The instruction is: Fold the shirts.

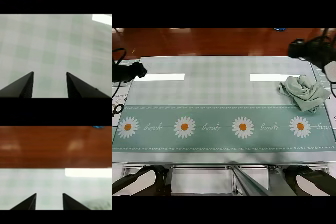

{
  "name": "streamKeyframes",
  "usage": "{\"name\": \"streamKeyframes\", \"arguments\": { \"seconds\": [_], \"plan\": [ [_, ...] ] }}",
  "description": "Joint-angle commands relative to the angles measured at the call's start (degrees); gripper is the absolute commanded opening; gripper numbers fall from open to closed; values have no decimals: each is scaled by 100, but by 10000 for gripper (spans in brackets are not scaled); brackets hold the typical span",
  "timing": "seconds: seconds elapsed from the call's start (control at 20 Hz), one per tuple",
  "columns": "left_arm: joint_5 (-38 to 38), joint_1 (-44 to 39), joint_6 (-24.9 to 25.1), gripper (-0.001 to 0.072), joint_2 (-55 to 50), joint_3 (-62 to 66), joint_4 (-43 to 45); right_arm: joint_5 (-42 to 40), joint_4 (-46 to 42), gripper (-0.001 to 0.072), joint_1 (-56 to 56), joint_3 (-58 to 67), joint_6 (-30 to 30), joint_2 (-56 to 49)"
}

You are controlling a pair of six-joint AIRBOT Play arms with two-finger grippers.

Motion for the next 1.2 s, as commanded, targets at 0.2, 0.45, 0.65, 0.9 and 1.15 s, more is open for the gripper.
{"name": "streamKeyframes", "arguments": {
  "seconds": [0.2,0.45,0.65,0.9,1.15],
  "plan": [
    [-647,387,127,507,13,-861,-76,1502,979,411,-1827,2,-887,-1488],
    [-625,120,122,507,13,-1316,-149,1641,752,406,-1851,2,-933,-2312],
    [-133,-304,229,507,7,-1357,-396,2028,798,216,-1845,2,-918,-2673],
    [-192,-330,229,506,380,-1182,-402,2826,1244,24,-1845,876,-1252,-2280],
    [-332,-87,225,506,1897,-1121,-470,3091,2277,22,-1812,2240,-1915,-1134]
  ]
}}
